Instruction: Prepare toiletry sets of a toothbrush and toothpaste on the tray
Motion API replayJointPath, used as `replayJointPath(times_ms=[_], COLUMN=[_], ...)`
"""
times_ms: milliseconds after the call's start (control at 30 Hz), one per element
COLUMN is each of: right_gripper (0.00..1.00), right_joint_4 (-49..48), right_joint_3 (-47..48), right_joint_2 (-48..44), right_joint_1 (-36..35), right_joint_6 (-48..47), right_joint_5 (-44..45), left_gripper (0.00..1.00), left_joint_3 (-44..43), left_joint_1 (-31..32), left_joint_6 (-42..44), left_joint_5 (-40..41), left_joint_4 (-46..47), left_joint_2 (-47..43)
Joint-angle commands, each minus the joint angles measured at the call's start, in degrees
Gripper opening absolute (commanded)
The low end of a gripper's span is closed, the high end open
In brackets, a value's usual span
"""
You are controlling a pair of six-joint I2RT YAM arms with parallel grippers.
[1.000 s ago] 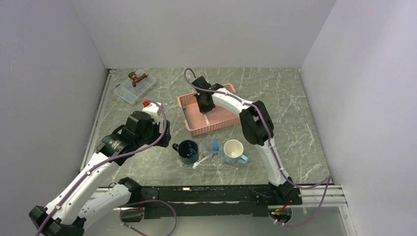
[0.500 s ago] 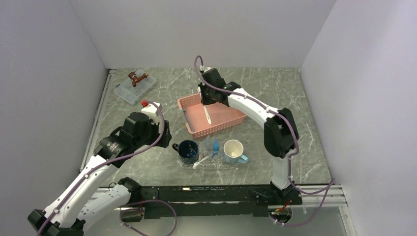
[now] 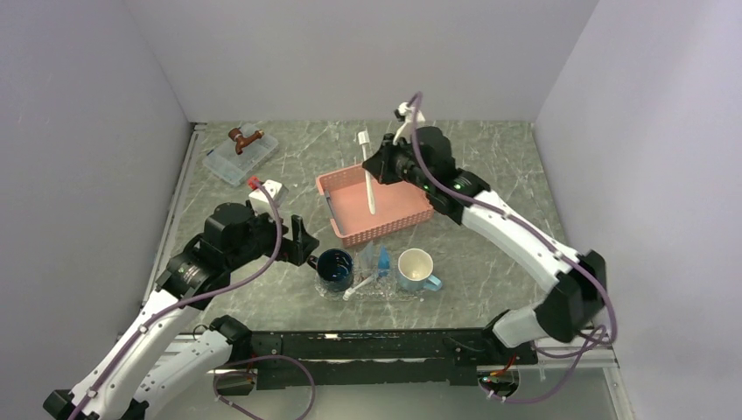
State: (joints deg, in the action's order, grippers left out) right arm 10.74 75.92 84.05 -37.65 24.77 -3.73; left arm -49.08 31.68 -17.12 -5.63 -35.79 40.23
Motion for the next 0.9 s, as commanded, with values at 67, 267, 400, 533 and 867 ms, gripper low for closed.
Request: replayJointPath(times_ms=[67,267,400,533,867], right_gripper=[0.0,0.0,0.0,0.0,0.0], right_joint_4=[-13.4,-18.7,-24.1,-29.1,-47.4], right_joint_3=[-8.7,-15.5,-19.6,-22.6,-28.8], right_joint_2=[-11.3,-18.9,-23.8,-26.8,-27.9], right_joint_1=[-0.4,-0.6,-0.6,-0.6,-2.3], right_joint_6=[5.4,7.9,11.0,15.3,29.3], right_joint_5=[-4.8,-9.7,-14.7,-18.6,-25.9], left_gripper=[0.99,0.99,0.99,0.99,0.99], left_joint_3=[1.9,3.6,4.9,6.4,10.2], left_joint_1=[-0.3,-0.2,-0.3,-0.2,-0.3], left_joint_6=[-4.3,-8.7,-11.1,-13.9,-24.5], left_joint_5=[-15.2,-23.5,-29.2,-35.2,-45.2], left_joint_4=[11.8,18.3,22.9,28.0,43.7], left_joint_2=[-1.9,-1.9,-1.9,-2.1,-2.5])
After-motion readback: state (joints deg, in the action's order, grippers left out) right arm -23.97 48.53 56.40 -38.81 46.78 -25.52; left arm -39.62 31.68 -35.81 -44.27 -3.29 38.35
